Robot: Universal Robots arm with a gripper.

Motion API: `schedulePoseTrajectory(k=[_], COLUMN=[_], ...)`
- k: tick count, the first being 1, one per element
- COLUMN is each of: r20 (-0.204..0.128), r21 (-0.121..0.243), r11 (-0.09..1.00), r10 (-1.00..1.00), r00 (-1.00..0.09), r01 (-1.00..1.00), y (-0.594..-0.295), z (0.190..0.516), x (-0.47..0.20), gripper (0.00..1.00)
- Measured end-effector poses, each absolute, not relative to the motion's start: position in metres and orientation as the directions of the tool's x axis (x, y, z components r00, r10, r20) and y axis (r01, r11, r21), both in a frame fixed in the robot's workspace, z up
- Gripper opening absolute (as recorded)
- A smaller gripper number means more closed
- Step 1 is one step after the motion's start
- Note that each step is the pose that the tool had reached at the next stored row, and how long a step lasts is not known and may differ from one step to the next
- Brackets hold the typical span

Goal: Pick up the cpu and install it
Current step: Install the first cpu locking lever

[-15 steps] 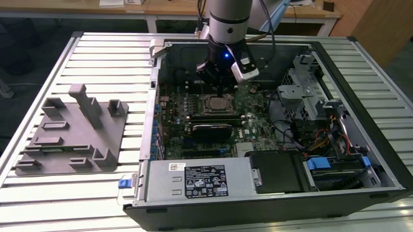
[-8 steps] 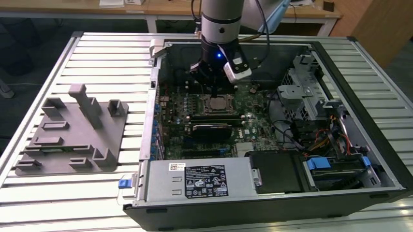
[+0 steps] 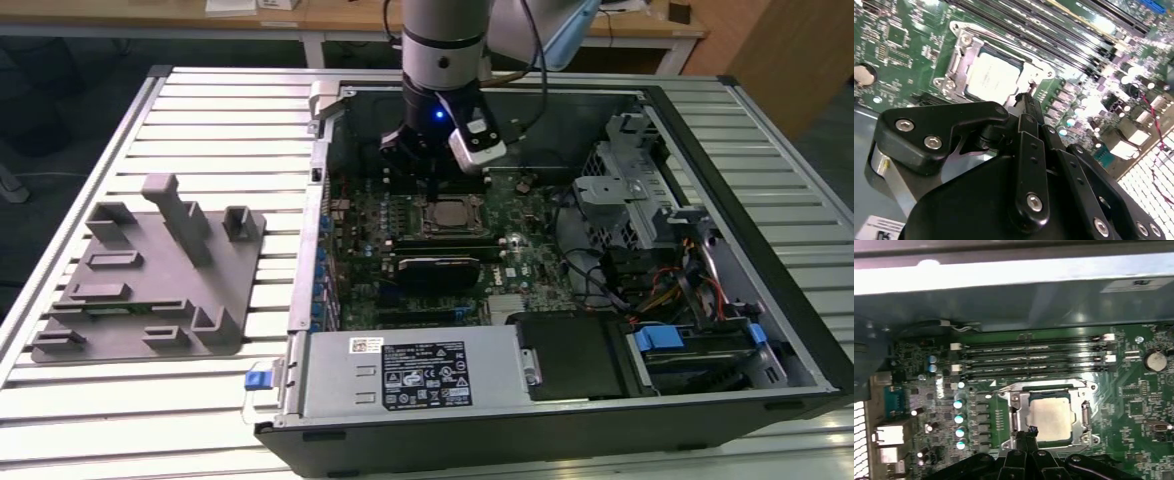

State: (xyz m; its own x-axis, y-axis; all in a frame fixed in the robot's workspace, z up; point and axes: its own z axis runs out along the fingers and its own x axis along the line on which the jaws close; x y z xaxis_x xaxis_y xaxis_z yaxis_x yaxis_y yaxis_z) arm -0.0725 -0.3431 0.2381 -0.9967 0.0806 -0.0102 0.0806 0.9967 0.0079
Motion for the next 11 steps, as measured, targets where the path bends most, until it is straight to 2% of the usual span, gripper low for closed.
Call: schedulePoseTrajectory(k=[11], r20=[-0.010], r21=[0.010], r11=[0.997], r10=[0.081], r00=[-0.997], r01=[0.081], y=[-0.343], z=[0.238], x=[-0.095], gripper=[0.11])
